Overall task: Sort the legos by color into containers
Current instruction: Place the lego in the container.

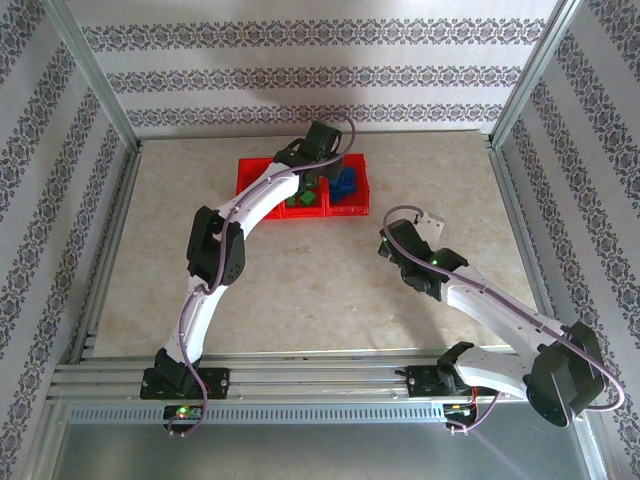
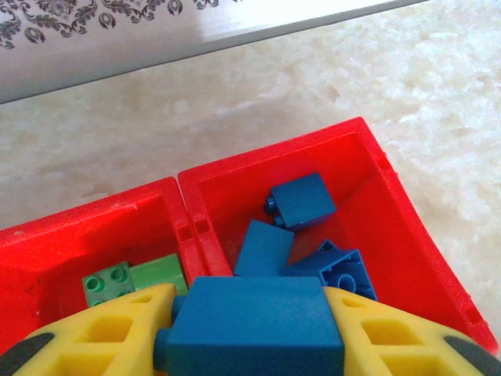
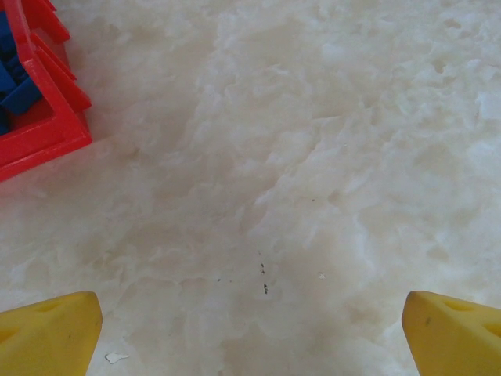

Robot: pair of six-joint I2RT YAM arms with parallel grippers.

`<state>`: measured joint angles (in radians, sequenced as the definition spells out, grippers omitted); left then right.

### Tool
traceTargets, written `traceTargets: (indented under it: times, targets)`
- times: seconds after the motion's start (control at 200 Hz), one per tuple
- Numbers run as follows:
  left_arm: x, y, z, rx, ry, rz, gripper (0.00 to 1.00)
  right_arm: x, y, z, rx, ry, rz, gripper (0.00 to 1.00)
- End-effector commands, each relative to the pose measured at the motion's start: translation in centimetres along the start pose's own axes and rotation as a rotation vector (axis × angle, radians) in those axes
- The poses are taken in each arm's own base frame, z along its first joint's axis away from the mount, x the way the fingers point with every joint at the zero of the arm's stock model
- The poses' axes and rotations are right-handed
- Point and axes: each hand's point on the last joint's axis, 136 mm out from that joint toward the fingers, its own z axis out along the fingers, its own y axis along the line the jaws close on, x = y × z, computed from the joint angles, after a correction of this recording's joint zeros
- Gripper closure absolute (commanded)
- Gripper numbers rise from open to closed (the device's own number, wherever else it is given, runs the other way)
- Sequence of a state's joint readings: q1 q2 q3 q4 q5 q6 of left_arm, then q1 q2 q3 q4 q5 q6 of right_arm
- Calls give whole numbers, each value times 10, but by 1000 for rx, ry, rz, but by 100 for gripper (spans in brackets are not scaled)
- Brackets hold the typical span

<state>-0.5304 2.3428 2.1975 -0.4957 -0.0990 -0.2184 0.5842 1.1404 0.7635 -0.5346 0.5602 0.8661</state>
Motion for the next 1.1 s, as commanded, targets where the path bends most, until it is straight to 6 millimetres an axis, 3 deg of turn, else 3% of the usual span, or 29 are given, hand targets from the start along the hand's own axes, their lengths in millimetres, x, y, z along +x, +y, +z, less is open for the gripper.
traceTargets:
  times: [0.0, 0.325, 0.814, 1.094]
  targets:
    - [-5, -1, 4, 22, 6, 10, 61, -4, -1, 1, 19, 4, 14, 2]
    - [14, -15, 17, 92, 71, 11, 61, -6, 3, 3, 19, 5, 11, 2]
    - [35, -49, 0, 150, 88, 87, 61, -8, 6, 4, 19, 3, 11, 2]
    - [48, -55, 5, 156, 113, 102, 60, -9, 10, 6, 15, 13, 6, 2]
